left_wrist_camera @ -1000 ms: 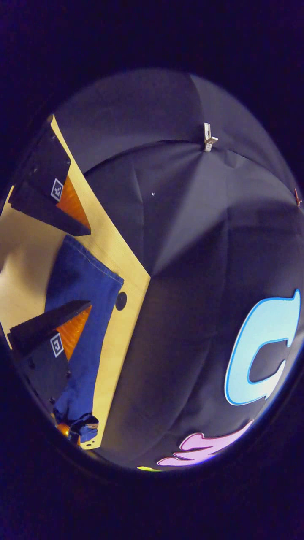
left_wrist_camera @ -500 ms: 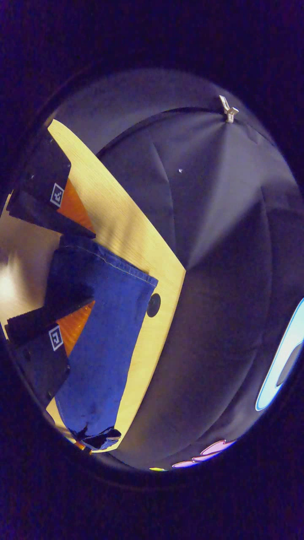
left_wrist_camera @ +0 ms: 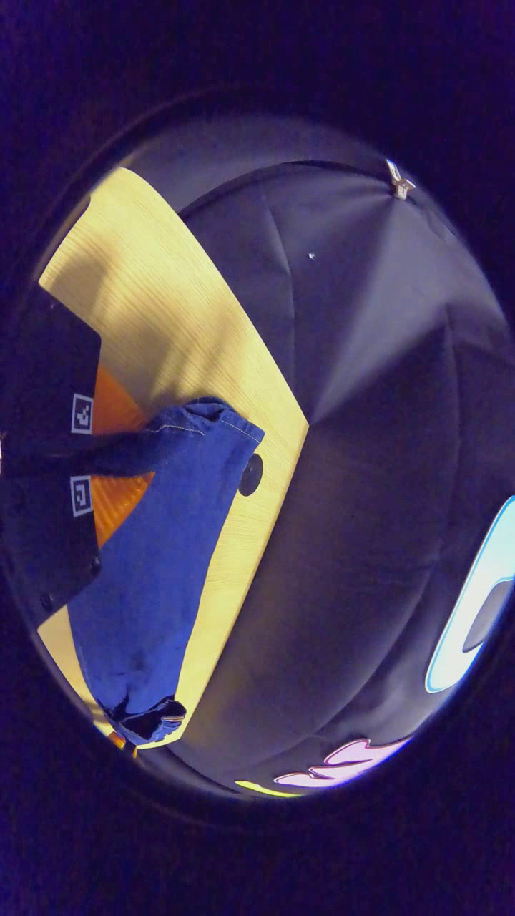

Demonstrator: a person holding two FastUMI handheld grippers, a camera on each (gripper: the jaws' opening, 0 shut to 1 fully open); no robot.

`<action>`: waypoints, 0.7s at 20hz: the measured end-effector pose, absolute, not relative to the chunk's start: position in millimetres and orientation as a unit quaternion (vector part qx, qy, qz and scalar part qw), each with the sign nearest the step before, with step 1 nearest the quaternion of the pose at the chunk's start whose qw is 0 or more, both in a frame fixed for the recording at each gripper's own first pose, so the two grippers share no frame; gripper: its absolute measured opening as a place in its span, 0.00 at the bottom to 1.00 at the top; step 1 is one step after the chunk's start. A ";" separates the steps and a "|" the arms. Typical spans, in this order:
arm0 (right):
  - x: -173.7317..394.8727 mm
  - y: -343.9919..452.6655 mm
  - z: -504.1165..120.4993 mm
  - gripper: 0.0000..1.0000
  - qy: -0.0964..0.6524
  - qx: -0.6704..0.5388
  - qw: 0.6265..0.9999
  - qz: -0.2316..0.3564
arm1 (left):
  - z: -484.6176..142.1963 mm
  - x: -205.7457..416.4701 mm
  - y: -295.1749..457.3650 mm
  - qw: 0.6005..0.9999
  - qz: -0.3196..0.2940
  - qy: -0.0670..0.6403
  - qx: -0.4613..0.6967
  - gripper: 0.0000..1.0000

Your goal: Grasp the waist and the cuffs of the jeans and fold them to make the two legs overlap; first hold the waist and fold one-third of the jeans toward the cuffs, then hold the cuffs and fold the remaining one-third in the same direction to finish folding.

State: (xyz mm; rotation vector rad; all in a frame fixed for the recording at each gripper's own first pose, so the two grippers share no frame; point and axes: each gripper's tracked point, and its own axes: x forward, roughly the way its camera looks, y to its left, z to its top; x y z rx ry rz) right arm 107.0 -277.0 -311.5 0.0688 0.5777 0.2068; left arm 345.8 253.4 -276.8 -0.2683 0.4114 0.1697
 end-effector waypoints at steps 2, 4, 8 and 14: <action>106.6 -291.4 -300.7 0.98 0.277 0.037 0.956 0.090 | -246.4 340.4 252.3 0.974 0.076 0.173 -0.124 0.07; 105.6 -310.3 -287.6 0.98 0.266 0.038 0.960 0.074 | -197.3 329.5 246.9 0.983 0.057 0.136 -0.108 0.06; 97.4 -354.9 -271.6 0.98 0.254 0.025 0.966 0.039 | -92.6 288.1 211.3 0.992 0.000 0.086 -0.088 0.06; 73.9 -417.2 -251.4 0.98 0.251 -0.020 0.968 -0.016 | -16.2 231.5 123.1 0.989 -0.092 0.088 -0.075 0.06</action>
